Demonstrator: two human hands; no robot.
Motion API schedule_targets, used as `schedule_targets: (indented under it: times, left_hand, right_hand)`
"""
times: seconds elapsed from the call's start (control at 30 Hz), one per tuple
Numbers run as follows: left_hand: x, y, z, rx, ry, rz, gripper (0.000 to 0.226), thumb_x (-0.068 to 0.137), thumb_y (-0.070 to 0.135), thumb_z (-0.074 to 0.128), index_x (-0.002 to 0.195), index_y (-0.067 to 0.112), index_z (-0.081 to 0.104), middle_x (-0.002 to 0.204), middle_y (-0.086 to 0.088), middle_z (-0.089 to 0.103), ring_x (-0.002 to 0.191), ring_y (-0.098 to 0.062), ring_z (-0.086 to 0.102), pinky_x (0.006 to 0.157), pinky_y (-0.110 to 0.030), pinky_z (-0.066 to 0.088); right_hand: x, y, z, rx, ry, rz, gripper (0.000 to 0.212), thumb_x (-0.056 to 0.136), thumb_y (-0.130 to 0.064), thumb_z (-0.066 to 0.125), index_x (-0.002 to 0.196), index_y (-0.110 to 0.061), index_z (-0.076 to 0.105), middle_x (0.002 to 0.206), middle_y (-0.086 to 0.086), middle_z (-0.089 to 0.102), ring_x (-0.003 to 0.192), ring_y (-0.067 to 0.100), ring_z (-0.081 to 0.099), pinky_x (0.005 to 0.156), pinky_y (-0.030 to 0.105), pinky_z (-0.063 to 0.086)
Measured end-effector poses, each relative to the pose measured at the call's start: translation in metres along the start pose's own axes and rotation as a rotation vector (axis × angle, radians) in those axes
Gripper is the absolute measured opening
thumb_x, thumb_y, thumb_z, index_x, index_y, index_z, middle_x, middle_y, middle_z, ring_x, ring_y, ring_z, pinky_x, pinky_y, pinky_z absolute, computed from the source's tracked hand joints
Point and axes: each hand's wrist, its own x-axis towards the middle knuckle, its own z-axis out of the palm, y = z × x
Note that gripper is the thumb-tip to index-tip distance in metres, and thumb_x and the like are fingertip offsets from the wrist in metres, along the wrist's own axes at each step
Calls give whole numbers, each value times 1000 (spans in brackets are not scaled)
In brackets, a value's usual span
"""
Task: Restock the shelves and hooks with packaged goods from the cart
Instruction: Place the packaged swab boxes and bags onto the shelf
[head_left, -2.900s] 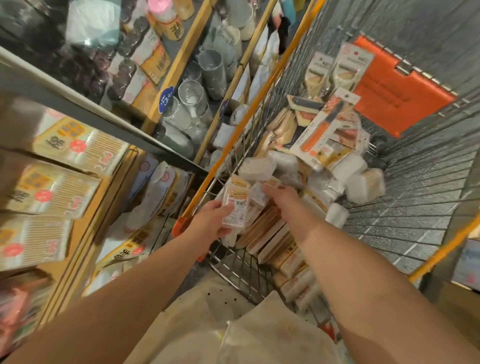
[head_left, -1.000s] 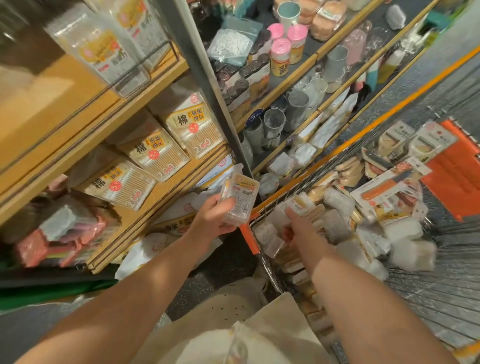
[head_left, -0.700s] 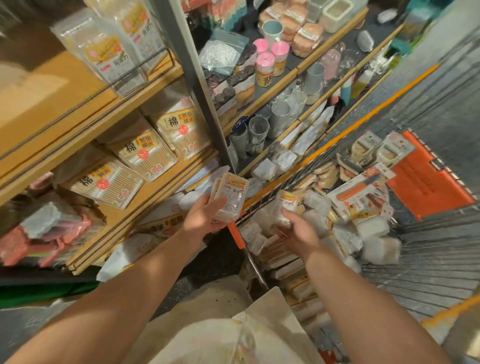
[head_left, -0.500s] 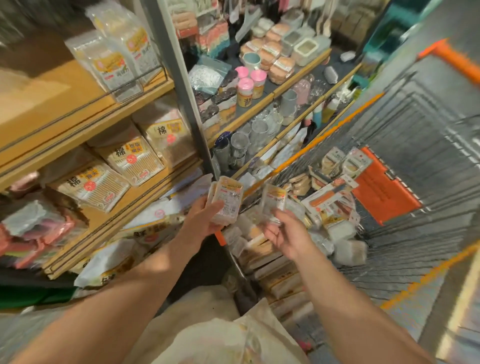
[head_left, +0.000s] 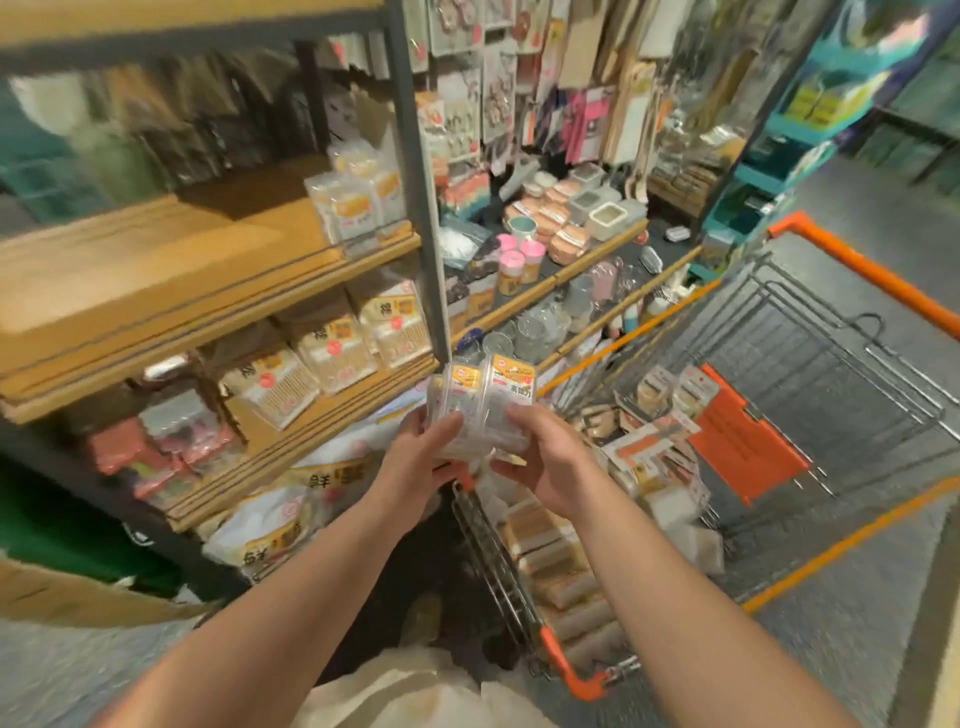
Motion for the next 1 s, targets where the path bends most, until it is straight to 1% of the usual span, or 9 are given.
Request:
schedule_targets:
  times: [0.1, 0.2, 0.37, 0.53, 0.6, 0.67, 0.8, 0.93, 1.0]
  left_hand:
    - [-2, 26, -14, 48, -26, 97, 68, 72, 47, 74, 129, 15, 54, 123, -12, 66, 104, -25, 69, 79, -35, 56]
    - [7, 61, -22, 94, 29, 153, 80, 66, 61, 69, 129, 14, 55, 122, -11, 65, 104, -21, 68, 80, -37, 56]
    - [46, 120, -52, 81, 159, 169, 19, 95, 27, 59, 113, 23, 55, 113, -1, 67, 98, -18, 65, 89, -39, 50]
    - [85, 161, -84, 143, 199, 254, 28, 92, 14, 64, 117, 16, 52, 108, -12, 66, 74, -19, 67, 69, -37, 52]
    - [99, 174, -93, 131, 220, 222, 27, 94, 17, 61, 119, 13, 50, 117, -18, 65, 92, -37, 67, 86, -51, 52]
    - [109, 186, -101, 94, 255, 199, 24, 98, 19, 55, 121, 15, 50, 121, -14, 63, 103, -34, 63, 95, -52, 50]
    - [125, 215, -124, 80, 295, 255, 14, 101, 15, 50, 113, 16, 56, 107, -11, 67, 90, -23, 68, 80, -42, 55]
    - [156, 240, -155, 145, 374, 289, 22, 100, 19, 51, 120, 10, 52, 110, -13, 66, 92, -26, 67, 72, -38, 58]
    - [171, 248, -166, 158, 392, 253, 51, 89, 39, 62, 125, 7, 51, 114, -9, 66, 100, -24, 67, 81, -35, 57]
  right_hand:
    - [7, -12, 25, 3, -29, -14, 26, 97, -23, 54, 119, -11, 59, 112, 11, 70, 99, 26, 65, 96, 48, 50]
    - [25, -33, 51, 68, -110, 21, 25, 97, -28, 51, 118, -17, 60, 103, 3, 72, 96, 21, 66, 93, 47, 50]
    - [63, -72, 100, 113, -272, 17, 23, 96, -25, 47, 110, -18, 64, 92, 0, 74, 86, 17, 68, 90, 46, 50]
    - [107, -96, 138, 215, -337, 4, 37, 77, -26, 58, 112, -15, 65, 97, 5, 74, 84, 19, 71, 74, 37, 59]
    - [121, -101, 148, 277, -334, 20, 35, 76, -25, 59, 108, -14, 66, 94, 6, 74, 79, 20, 71, 66, 33, 58]
    - [134, -104, 156, 328, -324, 12, 40, 70, -27, 67, 108, -14, 66, 94, 7, 73, 77, 21, 71, 64, 32, 58]
    - [159, -107, 154, 412, -322, -43, 82, 31, -28, 95, 108, -15, 67, 100, 9, 72, 83, 24, 69, 65, 33, 57]
    - [177, -107, 141, 442, -268, -89, 91, 33, -29, 96, 117, -17, 61, 111, 9, 68, 96, 26, 64, 66, 35, 57]
    - [181, -106, 134, 452, -253, -109, 75, 49, -28, 89, 118, -19, 61, 116, 8, 67, 98, 25, 65, 67, 35, 58]
